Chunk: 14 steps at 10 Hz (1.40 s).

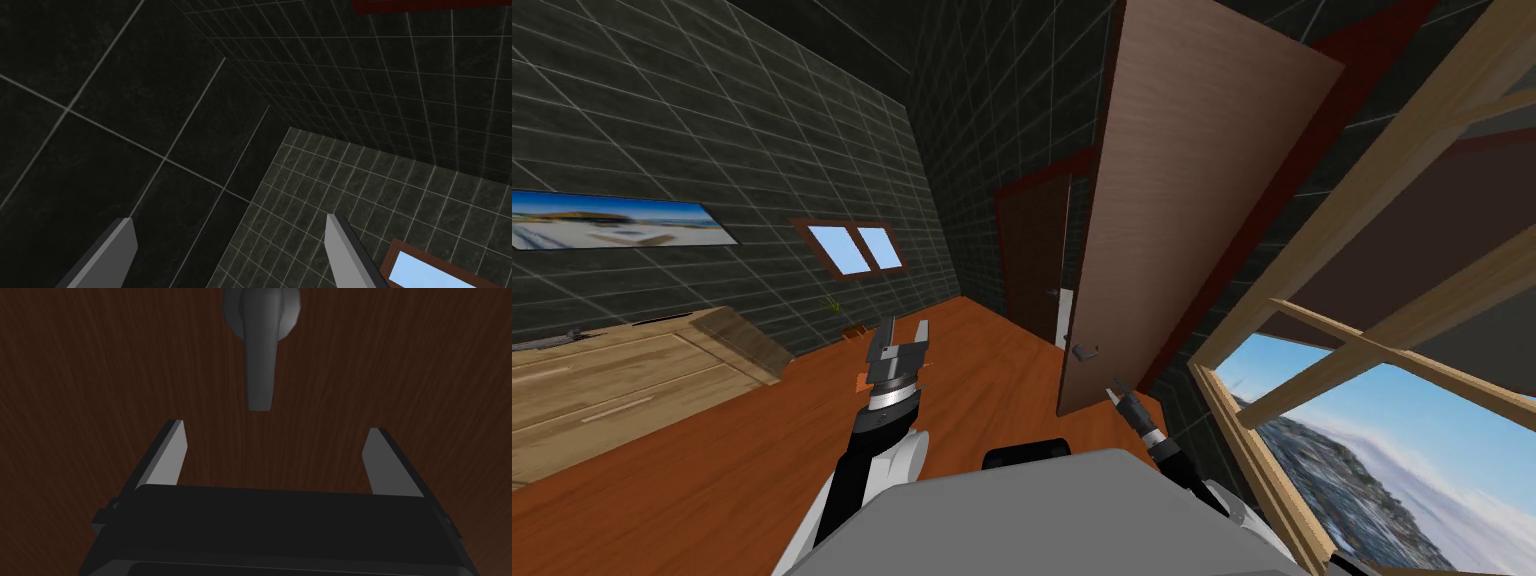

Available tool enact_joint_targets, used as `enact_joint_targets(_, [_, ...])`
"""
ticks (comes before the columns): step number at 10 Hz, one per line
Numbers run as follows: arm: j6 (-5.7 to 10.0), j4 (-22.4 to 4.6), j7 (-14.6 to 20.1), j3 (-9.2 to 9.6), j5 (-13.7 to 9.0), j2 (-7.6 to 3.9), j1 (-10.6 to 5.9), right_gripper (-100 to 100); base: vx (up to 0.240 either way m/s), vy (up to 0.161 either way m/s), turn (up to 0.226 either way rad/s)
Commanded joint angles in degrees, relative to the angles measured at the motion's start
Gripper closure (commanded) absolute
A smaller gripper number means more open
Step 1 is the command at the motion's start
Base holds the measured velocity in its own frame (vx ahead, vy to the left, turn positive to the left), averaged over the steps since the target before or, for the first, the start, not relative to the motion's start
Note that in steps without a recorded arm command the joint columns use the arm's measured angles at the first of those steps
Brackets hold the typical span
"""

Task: Pull the door open

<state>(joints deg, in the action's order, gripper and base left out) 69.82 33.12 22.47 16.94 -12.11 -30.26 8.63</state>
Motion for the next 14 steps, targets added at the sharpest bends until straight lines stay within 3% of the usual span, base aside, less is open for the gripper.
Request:
enact_joint_targets(1, [-1.21,-0.02,-0.41,-1.51,-0.84,0.40,-0.42,-100,0.132,-0.002,0.329])
enact_joint_targets(4, [-2.46,-2.43,-0.96,-4.24,-2.29,1.59,-2.23,-100,0.200,-0.006,0.265])
enact_joint_targets(5, [-1.36,-3.64,-0.60,-3.52,-1.87,1.52,-2.63,-100,0.100,-0.017,0.044])
enact_joint_targets(6, [-1.36,-3.64,-0.60,-3.52,-1.87,1.52,-2.63,100,-0.008,0.003,-0.035])
enact_joint_targets(11, [-1.36,-3.64,-0.60,-3.52,-1.87,1.52,-2.63,100,-0.020,0.001,-0.002])
enact_joint_targets(14, [-0.64,-0.79,-0.10,-3.67,1.69,1.52,-0.18,100,-0.042,0.003,-0.111])
